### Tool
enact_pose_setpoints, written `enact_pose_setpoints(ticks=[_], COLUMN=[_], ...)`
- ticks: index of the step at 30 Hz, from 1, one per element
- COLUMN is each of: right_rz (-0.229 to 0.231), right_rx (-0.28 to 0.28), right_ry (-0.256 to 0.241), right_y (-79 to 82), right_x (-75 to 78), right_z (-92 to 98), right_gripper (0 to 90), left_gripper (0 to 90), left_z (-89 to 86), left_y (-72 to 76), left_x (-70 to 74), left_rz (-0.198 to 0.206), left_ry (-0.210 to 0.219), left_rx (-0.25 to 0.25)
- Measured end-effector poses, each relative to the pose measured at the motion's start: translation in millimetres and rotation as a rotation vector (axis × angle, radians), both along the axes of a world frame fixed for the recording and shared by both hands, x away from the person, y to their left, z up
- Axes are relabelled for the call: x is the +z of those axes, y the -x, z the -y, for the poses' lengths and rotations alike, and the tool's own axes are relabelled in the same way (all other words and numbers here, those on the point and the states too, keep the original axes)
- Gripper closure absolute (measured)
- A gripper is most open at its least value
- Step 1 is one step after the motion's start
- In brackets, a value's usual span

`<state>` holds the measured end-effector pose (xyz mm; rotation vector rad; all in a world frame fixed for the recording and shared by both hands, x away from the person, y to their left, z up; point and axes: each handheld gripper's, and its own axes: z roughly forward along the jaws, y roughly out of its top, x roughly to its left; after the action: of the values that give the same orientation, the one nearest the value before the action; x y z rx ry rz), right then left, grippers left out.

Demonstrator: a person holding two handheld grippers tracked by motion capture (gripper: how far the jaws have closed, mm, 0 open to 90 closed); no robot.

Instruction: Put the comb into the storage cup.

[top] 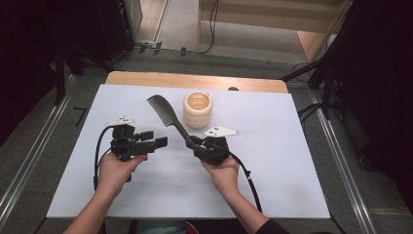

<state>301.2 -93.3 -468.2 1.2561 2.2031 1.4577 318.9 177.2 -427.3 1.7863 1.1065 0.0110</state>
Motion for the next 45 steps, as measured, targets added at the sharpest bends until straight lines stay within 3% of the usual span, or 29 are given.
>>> enact_pose_setpoints(ticks=[6, 13, 17, 32, 39, 45], right_rz=[0.012, 0.020, 0.020, 0.045, 0.057, 0.057], right_rx=[-0.016, -0.019, -0.024, -0.040, -0.045, -0.051], right_ry=[-0.025, -0.053, -0.057, -0.083, -0.087, -0.096], right_y=[-0.4, -1.3, -1.8, -1.5, -1.0, -0.2], right_x=[-3.1, -5.2, -7.1, -3.3, -2.3, -2.8], right_z=[-4.7, -9.2, -12.3, -21.8, -25.7, -29.3], right_gripper=[70.4, 70.4, 70.4, 70.4, 70.4, 70.3], left_gripper=[24.9, 24.9, 28.5, 29.6, 30.5, 33.2], left_z=[5.1, 11.3, 13.7, 21.2, 24.7, 28.2], left_y=[-4.2, -8.4, -7.9, -16.2, -20.1, -21.4], left_x=[1.0, 0.5, 2.0, -2.8, -5.3, -7.1], left_rz=[0.017, 0.011, 0.035, 0.014, -0.009, -0.005], left_ry=[-0.015, 0.016, 0.024, 0.057, 0.091, 0.086], left_rx=[0.036, 0.056, 0.096, 0.157, 0.178, 0.200])
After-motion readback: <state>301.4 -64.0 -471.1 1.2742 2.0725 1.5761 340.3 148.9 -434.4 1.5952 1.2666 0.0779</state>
